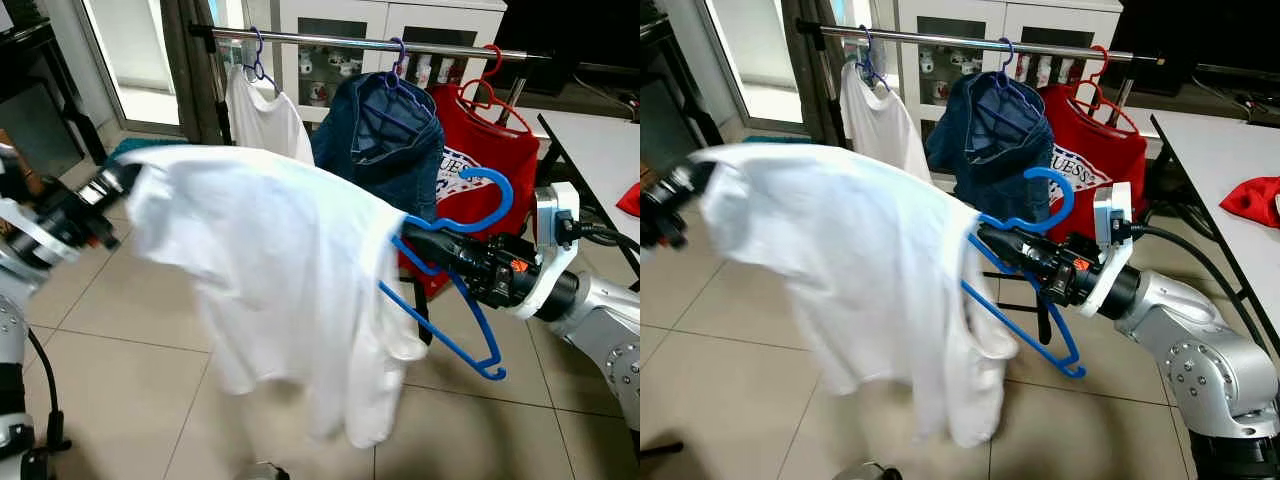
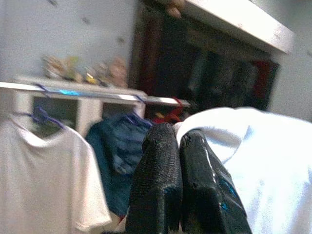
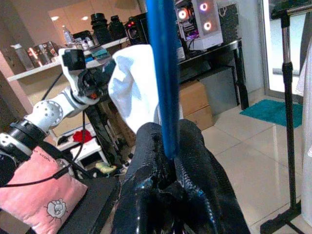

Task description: Hang hanger

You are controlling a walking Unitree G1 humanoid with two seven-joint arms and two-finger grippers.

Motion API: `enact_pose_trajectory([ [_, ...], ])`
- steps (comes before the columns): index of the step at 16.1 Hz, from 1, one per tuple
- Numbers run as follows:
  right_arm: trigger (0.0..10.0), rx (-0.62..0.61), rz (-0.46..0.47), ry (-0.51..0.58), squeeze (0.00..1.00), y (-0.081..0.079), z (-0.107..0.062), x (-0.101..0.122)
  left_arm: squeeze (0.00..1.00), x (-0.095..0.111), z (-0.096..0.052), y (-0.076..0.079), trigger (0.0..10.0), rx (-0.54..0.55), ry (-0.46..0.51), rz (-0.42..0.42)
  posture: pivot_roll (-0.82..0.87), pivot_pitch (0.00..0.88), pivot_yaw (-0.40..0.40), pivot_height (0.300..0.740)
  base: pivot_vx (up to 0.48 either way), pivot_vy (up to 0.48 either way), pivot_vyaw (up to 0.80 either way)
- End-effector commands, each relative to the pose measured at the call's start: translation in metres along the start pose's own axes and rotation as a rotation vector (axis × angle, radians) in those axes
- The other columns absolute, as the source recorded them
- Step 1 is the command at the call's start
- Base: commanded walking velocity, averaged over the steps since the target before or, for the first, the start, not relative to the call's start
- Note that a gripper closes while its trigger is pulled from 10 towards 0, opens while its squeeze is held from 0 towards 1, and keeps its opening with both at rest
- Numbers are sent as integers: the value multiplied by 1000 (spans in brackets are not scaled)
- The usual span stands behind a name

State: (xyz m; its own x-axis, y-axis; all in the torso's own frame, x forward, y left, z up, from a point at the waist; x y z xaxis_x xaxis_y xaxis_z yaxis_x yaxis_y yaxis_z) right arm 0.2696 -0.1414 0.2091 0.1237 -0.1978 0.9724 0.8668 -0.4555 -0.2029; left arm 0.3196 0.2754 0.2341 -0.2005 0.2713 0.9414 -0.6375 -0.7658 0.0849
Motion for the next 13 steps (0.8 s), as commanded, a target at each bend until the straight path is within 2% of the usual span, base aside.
enact_pose_trajectory([
  [1,10000,-29,-34,3,0,3,-4,3,0,10,2,-2,0,11,27,24,-60,0,15,740,0,0,0],
  [3,10000,-35,-33,15,0,5,-4,5,0,3,-2,-3,0,12,-37,37,-59,0,16,740,0,0,0],
  [4,10000,-40,-34,16,0,5,-5,5,0,0,-5,-9,0,56,-35,44,-59,0,16,740,0,0,0],
  [6,10000,-45,-35,19,0,6,-6,6,0,-2,-8,-12,0,72,-45,50,-59,0,22,740,0,0,0],
  [7,10000,-44,-37,20,0,6,-6,7,0,-10,-11,-14,0,71,-103,75,-59,0,22,740,0,0,0],
  [9,10000,-36,-41,27,0,5,-4,9,0,-47,-19,-12,10000,48,-338,131,-55,0,19,740,0,0,0],
  [10,10000,-33,-43,28,0,5,-2,10,788,-49,-17,-12,10000,37,-332,167,-55,0,19,740,0,0,0],
  [11,10000,-32,-45,29,0,5,-1,10,1000,-49,-16,-13,10000,38,-328,171,-54,0,18,740,0,0,0],
  [13,10000,-30,-49,31,0,5,0,11,1000,-50,-16,-15,10000,34,-339,184,-55,0,18,740,0,0,0],
])
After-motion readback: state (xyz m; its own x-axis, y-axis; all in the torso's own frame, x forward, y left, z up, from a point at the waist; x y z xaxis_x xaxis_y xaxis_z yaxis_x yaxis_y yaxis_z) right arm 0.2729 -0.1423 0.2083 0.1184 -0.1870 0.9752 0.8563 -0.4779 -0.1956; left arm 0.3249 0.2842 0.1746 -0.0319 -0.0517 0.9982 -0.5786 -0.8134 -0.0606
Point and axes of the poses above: a point about 5 cm out from each wrist's last joint towards the gripper, its own z axis pointing out of the wrist towards the gripper, its own x axis along the axis of the wrist's last joint, y = z × x, the point moved 4 cm from there along z, pointing out of the wrist towards the gripper, and after that the axes turned 1 degree about z, right-handed, at the moved point
